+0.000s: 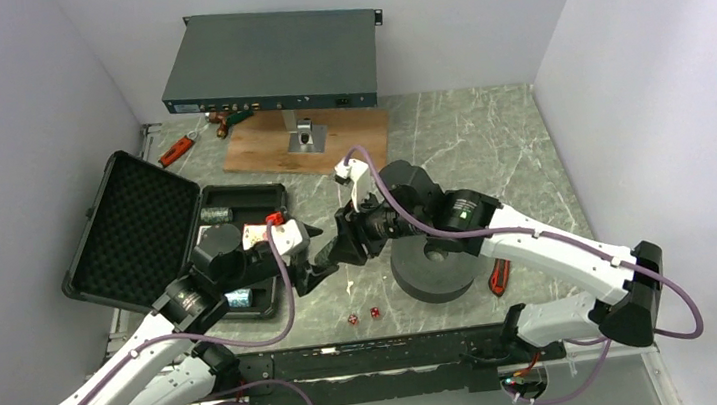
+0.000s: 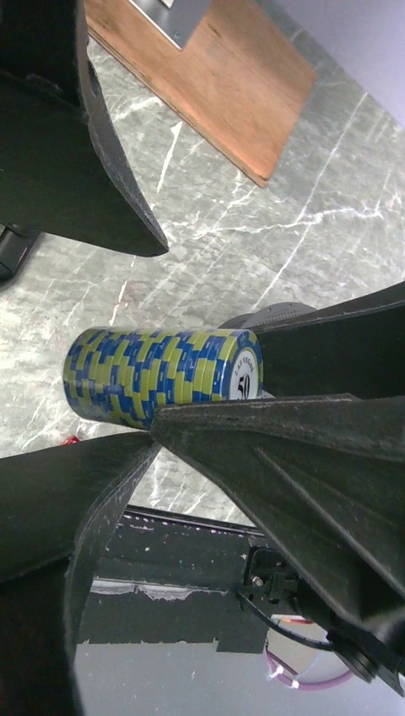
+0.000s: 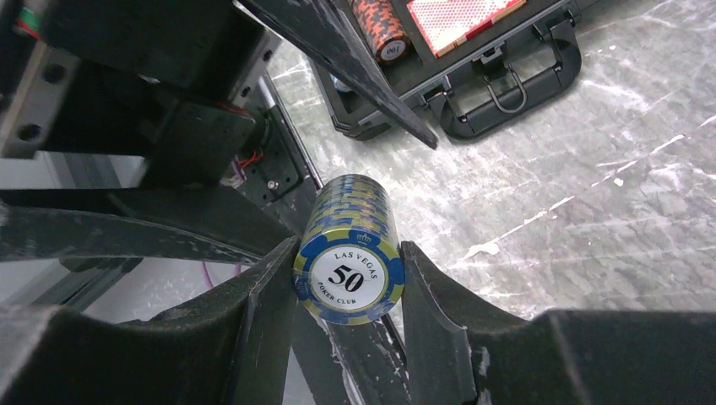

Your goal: Pack up texas hold em set

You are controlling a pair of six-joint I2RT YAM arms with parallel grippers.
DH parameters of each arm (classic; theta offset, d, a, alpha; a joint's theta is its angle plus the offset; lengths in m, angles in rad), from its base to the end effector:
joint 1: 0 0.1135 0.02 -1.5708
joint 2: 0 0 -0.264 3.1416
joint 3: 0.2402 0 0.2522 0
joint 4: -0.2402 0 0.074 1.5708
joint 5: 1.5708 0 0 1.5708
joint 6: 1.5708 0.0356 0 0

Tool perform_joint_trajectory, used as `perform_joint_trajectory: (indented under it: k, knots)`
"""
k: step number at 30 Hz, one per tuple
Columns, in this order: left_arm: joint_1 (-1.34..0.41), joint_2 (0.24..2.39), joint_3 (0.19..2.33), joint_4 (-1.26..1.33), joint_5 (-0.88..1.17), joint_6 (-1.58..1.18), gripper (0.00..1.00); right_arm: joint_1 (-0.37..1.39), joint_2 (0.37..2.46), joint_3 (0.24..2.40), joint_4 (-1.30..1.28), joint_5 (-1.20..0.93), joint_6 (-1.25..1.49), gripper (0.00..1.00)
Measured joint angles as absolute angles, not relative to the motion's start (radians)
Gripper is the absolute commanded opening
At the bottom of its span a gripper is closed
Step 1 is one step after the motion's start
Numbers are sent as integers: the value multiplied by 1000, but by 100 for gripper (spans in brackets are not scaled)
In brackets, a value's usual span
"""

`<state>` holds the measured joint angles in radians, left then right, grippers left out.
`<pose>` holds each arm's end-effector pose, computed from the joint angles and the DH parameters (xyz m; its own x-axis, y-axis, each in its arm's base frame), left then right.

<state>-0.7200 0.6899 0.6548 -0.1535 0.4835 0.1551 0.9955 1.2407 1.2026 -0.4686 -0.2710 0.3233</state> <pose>0.1146 -0.1225 0.3131 0.0040 0.1785 -0.9839 0.9378 0.3410 0.0656 0.1423 0.2369 0.3613 -0.5477 -0.2819 -0.7878 -0.8034 0.4402 0.4010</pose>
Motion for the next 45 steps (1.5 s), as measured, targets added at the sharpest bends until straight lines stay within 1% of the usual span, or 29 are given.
perform_joint_trajectory:
  k: [4, 8, 10, 12, 16, 19, 20, 23, 24, 26, 31, 34, 37, 39, 41, 42, 44, 45]
  knots:
    - [-727, 715, 655, -154, 464, 144, 77, 995, 1258, 1220, -466, -271, 326, 0]
    - [-735, 710, 655, -154, 446, 141, 67, 995, 1277, 1224, -463, -271, 332, 0]
    - [-738, 709, 654, -154, 443, 139, 64, 995, 1285, 1225, -462, -271, 336, 0]
    - [-741, 709, 654, -155, 437, 141, 64, 994, 1290, 1229, -462, -271, 339, 0]
    - [-746, 714, 654, -156, 422, 142, 69, 994, 1295, 1237, -462, -269, 347, 0]
    - [-748, 724, 654, -163, 413, 143, 68, 994, 1296, 1248, -461, -267, 352, 0]
    - [-750, 729, 654, -168, 409, 143, 66, 994, 1297, 1250, -462, -266, 355, 0]
    - [-753, 738, 654, -180, 398, 144, 53, 994, 1302, 1254, -462, -265, 363, 0]
    - [-755, 739, 654, -187, 397, 145, 52, 994, 1306, 1254, -461, -261, 367, 0]
    - [-760, 739, 654, -196, 393, 145, 53, 994, 1315, 1255, -458, -258, 371, 0]
    - [-764, 736, 655, -203, 376, 149, 68, 994, 1330, 1255, -461, -244, 385, 0]
    - [-765, 732, 655, -204, 367, 148, 66, 994, 1336, 1256, -462, -241, 392, 0]
    - [-766, 730, 655, -207, 358, 149, 56, 994, 1341, 1257, -462, -239, 397, 0]
    - [-767, 730, 655, -207, 351, 150, 41, 994, 1345, 1257, -462, -237, 399, 0]
    - [-769, 730, 655, -210, 350, 154, 22, 994, 1348, 1258, -459, -233, 403, 0]
    - [-772, 730, 655, -210, 350, 155, 15, 994, 1348, 1259, -461, -234, 406, 0]
    - [-773, 730, 655, -211, 350, 157, 6, 993, 1349, 1259, -462, -232, 410, 0]
    - [-774, 730, 655, -211, 349, 158, 3, 992, 1349, 1260, -461, -231, 411, 7]
